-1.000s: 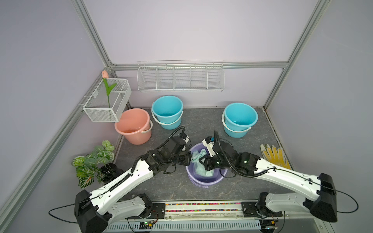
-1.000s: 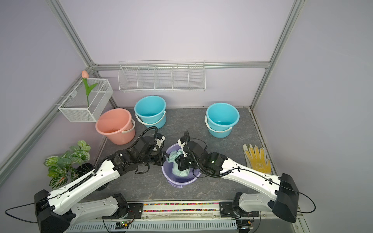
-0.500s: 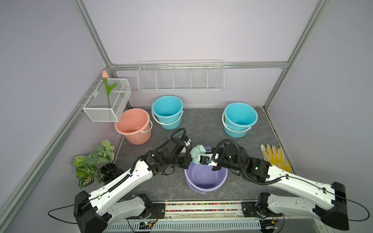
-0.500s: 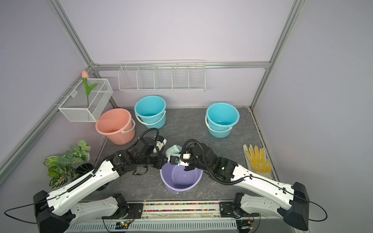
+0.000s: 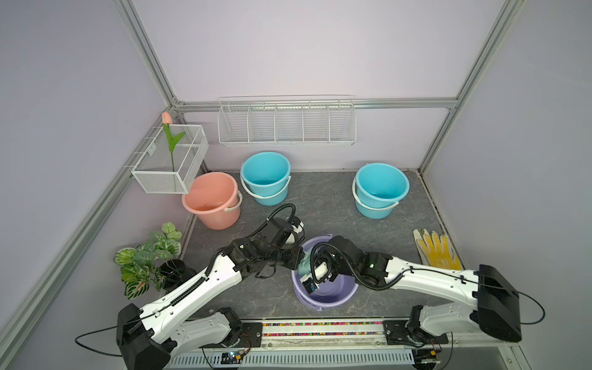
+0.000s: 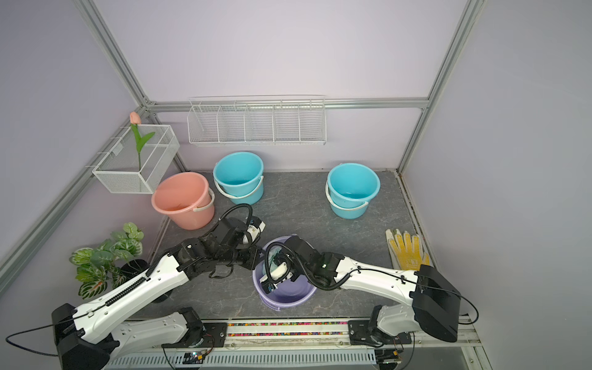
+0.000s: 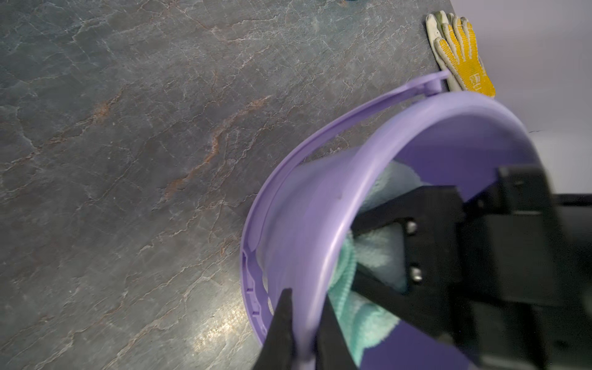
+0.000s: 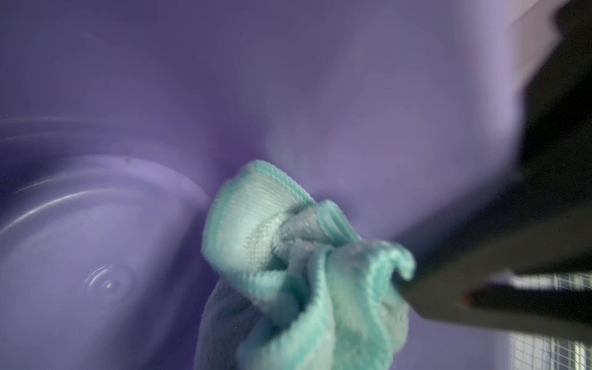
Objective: Wipe the inside of the bucket with a cloth
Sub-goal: Wipe the dirt from the inside of the bucket.
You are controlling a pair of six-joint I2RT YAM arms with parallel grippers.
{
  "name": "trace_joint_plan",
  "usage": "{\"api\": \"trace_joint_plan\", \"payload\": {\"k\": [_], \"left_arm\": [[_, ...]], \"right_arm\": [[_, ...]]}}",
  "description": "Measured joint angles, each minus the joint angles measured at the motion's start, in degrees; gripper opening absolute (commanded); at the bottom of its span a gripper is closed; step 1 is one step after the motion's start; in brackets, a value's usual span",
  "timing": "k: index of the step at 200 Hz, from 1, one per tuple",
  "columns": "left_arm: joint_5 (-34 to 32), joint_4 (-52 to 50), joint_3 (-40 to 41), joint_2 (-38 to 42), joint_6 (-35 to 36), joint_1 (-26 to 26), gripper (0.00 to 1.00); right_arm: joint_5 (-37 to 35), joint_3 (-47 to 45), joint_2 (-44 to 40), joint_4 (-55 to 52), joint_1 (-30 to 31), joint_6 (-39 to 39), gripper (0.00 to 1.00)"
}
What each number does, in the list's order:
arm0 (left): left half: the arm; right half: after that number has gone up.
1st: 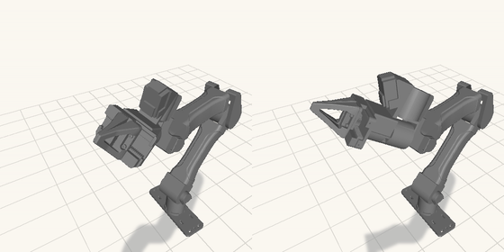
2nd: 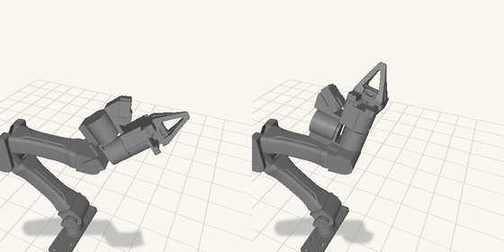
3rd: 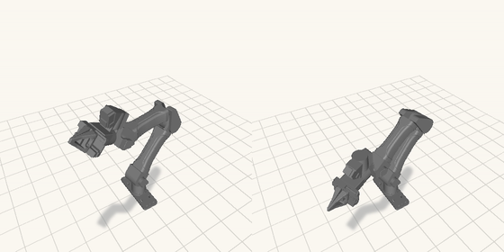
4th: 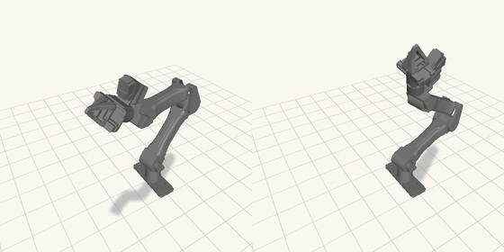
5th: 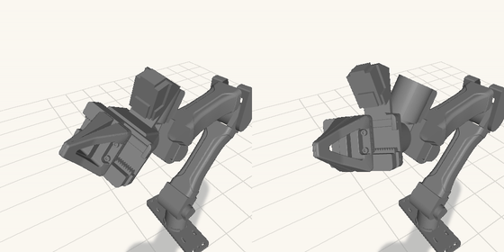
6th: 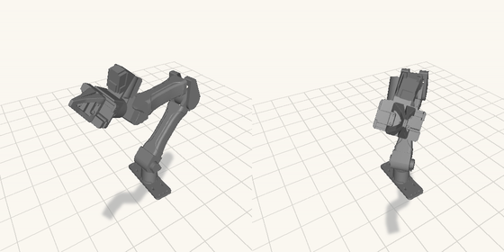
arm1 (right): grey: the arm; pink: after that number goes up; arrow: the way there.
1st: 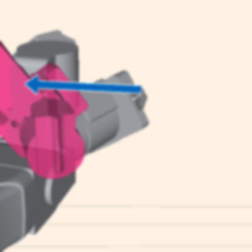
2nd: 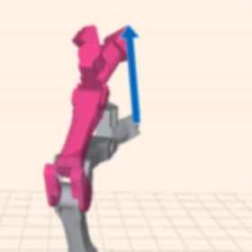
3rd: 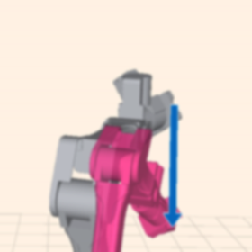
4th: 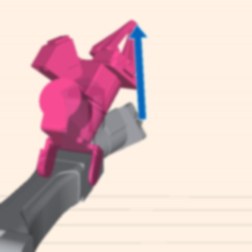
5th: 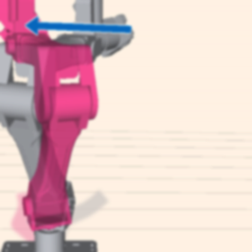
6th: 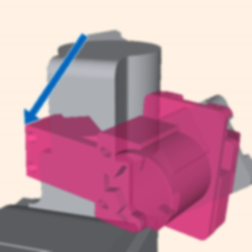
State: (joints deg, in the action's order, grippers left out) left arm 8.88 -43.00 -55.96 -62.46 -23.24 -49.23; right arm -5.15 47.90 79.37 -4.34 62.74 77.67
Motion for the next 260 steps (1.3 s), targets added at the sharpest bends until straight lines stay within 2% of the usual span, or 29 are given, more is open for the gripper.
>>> {"api": "trace_joint_plan", "payload": {"k": [56, 111, 207, 260], "left_arm": [[-0.1, -1.5, -0.1, 0.7, 2.0, 0.0, 0.0], [-1.4, -3.8, -0.3, 1.7, 2.8, 0.4, 0.0], [-3.0, -5.7, -0.3, 3.3, 2.9, 0.4, 0.0], [-2.9, -5.3, -0.3, 3.3, 2.9, 0.4, 0.0]], "right_arm": [[0.1, 0.2, 7.5, 0.7, 0.2, 0.5, 0.07], [0.8, 4.3, 12.4, -1.9, 0.7, 0.4, 0.07], [1.4, 6.3, 14.6, -2.7, 1.2, 1.6, 0.07], [0.4, 7.4, 12.9, -7.1, 1.4, 3.4, 0.07]]}}
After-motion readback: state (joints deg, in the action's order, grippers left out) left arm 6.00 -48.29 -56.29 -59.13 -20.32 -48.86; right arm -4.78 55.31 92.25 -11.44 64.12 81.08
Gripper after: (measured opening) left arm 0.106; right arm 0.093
